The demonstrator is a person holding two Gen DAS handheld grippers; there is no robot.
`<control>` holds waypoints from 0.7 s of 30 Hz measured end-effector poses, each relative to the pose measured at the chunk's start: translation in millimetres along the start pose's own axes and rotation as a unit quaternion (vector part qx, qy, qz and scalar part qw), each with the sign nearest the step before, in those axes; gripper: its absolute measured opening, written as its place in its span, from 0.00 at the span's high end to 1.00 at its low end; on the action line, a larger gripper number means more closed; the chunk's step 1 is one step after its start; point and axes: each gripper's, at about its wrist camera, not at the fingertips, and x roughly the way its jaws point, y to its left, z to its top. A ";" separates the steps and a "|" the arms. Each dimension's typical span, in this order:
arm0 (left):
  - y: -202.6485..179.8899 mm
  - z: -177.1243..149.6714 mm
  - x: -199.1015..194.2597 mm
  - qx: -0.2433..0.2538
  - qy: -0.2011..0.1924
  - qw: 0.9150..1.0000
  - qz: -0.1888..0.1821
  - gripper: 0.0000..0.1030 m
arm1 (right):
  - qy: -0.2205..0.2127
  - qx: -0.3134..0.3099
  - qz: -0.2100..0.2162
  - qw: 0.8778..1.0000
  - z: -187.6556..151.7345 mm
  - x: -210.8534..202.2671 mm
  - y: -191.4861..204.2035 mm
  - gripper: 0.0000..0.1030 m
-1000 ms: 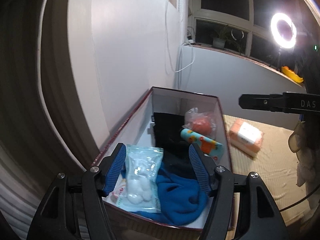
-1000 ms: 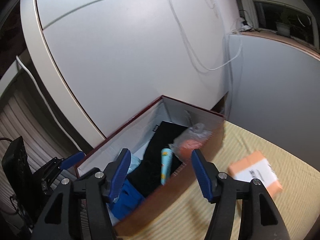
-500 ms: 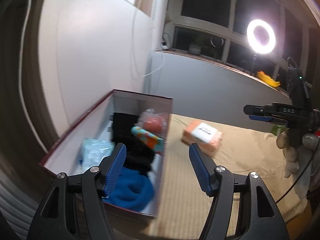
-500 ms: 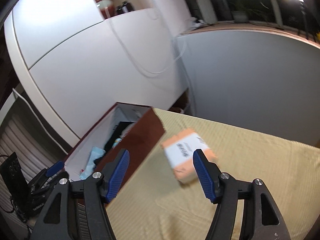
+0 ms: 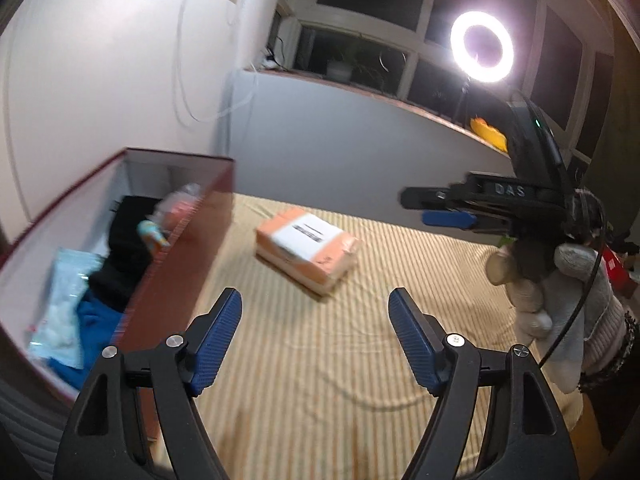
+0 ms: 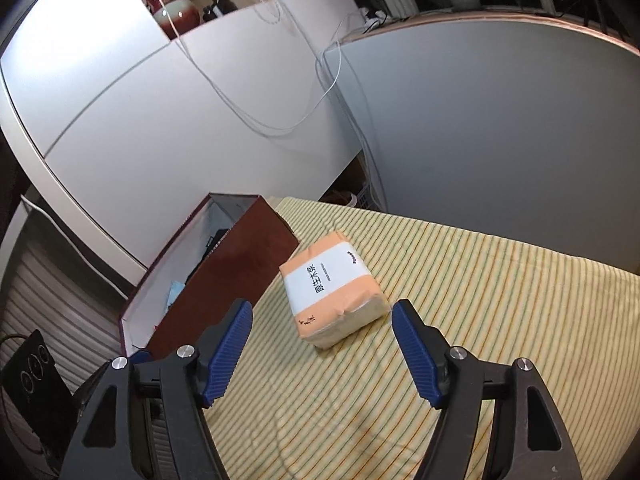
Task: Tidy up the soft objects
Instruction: 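Move both grippers to the orange-and-white tissue pack, then close both grippers on the sides of the tissue pack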
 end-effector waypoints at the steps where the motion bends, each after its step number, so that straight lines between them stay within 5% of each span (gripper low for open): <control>1: -2.7 0.0 6.2 -0.002 0.004 1.000 0.000 0.26 | 0.005 -0.004 0.000 1.000 1.1 5.2 -0.6 0.33; 21: 6.4 9.2 121.0 -0.042 0.077 0.996 0.002 0.26 | 0.084 0.024 0.029 0.996 21.8 108.5 -26.3 0.33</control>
